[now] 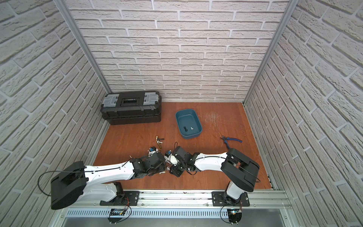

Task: Put the chess pieces into the storage box
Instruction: Pick up the chess piece at the center of the board.

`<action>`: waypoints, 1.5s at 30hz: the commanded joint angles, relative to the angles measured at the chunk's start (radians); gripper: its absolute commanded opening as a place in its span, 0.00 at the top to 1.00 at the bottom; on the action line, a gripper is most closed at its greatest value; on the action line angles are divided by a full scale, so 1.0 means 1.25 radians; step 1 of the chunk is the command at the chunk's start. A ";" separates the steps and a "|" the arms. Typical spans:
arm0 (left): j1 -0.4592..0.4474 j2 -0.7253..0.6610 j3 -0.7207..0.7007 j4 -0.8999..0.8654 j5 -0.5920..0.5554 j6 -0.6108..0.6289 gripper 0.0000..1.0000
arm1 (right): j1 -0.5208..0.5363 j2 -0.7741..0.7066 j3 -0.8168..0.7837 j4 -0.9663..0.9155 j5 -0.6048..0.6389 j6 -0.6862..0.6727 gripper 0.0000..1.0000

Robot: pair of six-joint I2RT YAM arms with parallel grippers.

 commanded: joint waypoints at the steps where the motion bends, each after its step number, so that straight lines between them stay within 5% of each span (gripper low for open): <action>1: -0.004 0.011 -0.012 -0.004 -0.005 -0.004 0.72 | 0.009 0.003 0.018 -0.007 0.010 0.003 0.74; 18: -0.012 0.028 0.026 -0.034 0.053 0.053 0.68 | 0.009 0.029 0.042 -0.007 -0.034 0.004 0.93; 27: -0.018 0.074 0.012 -0.029 0.046 0.033 0.70 | 0.009 0.016 0.042 -0.012 -0.023 0.010 0.93; 45: -0.017 0.000 -0.009 -0.081 -0.008 0.015 0.69 | 0.000 -0.110 0.067 -0.100 0.071 0.019 0.95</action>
